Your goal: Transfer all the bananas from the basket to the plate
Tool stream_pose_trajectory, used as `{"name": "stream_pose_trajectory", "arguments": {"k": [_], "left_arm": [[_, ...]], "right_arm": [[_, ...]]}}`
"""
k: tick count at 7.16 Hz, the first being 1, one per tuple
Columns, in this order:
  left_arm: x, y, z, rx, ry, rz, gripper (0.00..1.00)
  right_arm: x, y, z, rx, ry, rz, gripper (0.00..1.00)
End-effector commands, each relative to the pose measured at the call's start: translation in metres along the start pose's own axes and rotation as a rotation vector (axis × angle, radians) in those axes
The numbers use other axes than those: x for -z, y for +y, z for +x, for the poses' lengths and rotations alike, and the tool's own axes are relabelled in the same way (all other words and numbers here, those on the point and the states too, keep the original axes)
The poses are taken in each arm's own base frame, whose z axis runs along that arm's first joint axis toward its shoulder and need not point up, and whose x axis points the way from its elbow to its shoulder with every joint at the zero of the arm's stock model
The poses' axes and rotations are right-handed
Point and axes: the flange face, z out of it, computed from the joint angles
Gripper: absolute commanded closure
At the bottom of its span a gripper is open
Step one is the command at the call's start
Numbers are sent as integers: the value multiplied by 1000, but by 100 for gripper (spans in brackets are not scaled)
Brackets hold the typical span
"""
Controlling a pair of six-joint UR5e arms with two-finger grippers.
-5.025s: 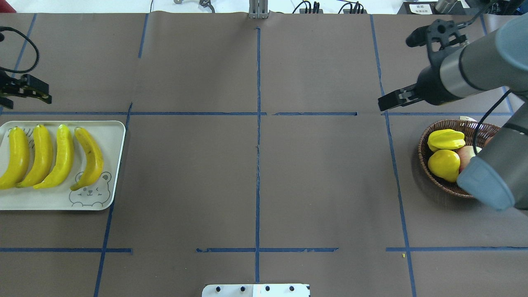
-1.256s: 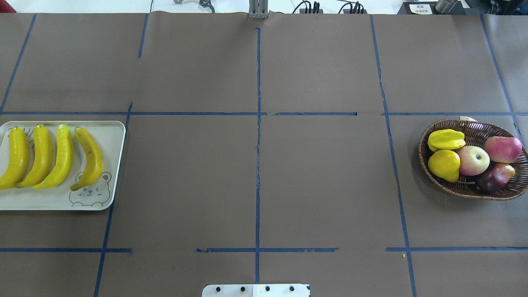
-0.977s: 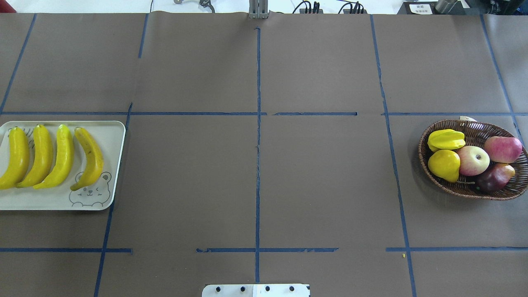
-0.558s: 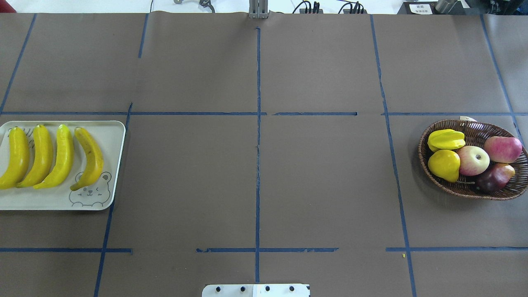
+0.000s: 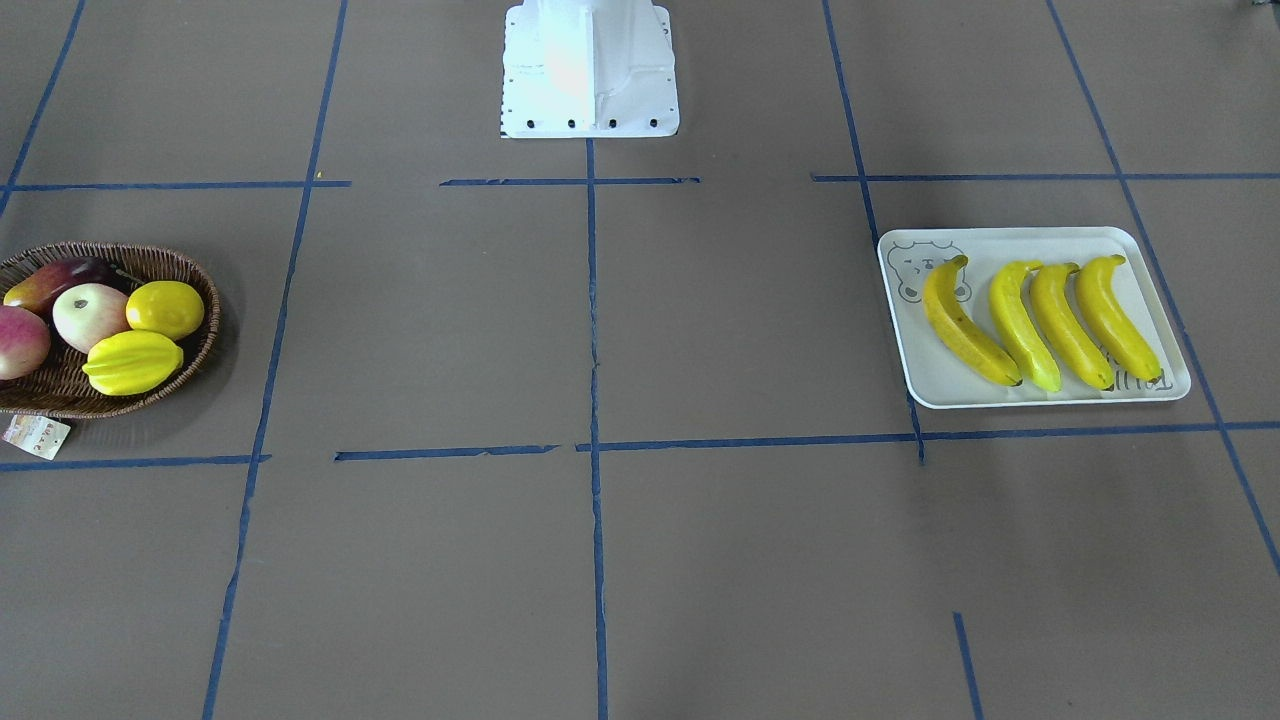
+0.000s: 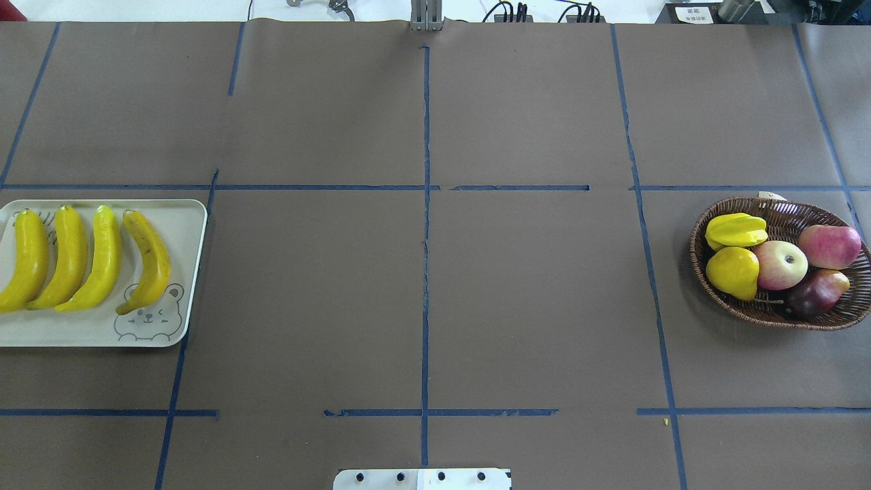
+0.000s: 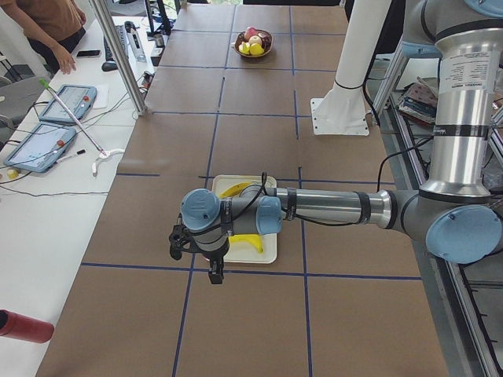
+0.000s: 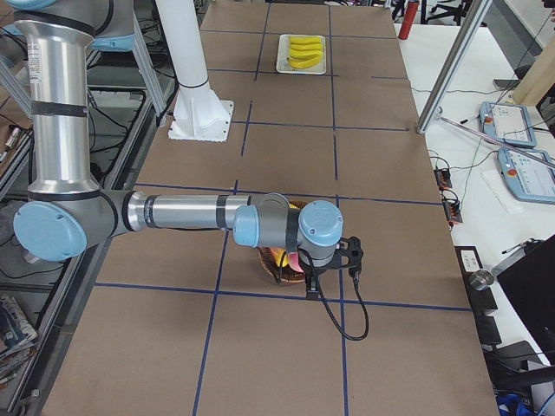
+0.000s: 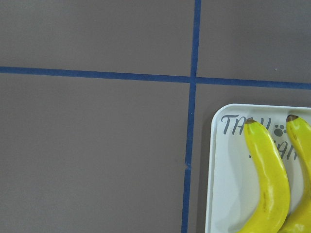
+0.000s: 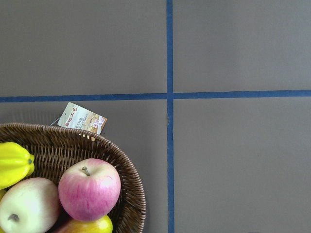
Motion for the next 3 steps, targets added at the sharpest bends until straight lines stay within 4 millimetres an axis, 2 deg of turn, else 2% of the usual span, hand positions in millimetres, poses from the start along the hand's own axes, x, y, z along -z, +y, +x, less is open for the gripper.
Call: {"name": "stream_pose_trajectory", "arguments": {"k": [1, 3], "left_arm": [[-1, 0, 0, -1, 0, -2, 0], [-3, -1, -3, -5, 1, 4, 0]], "right_arm": [[3, -3, -3, 4, -1, 5, 0], [3, -3, -4, 6, -1, 6, 0]]}}
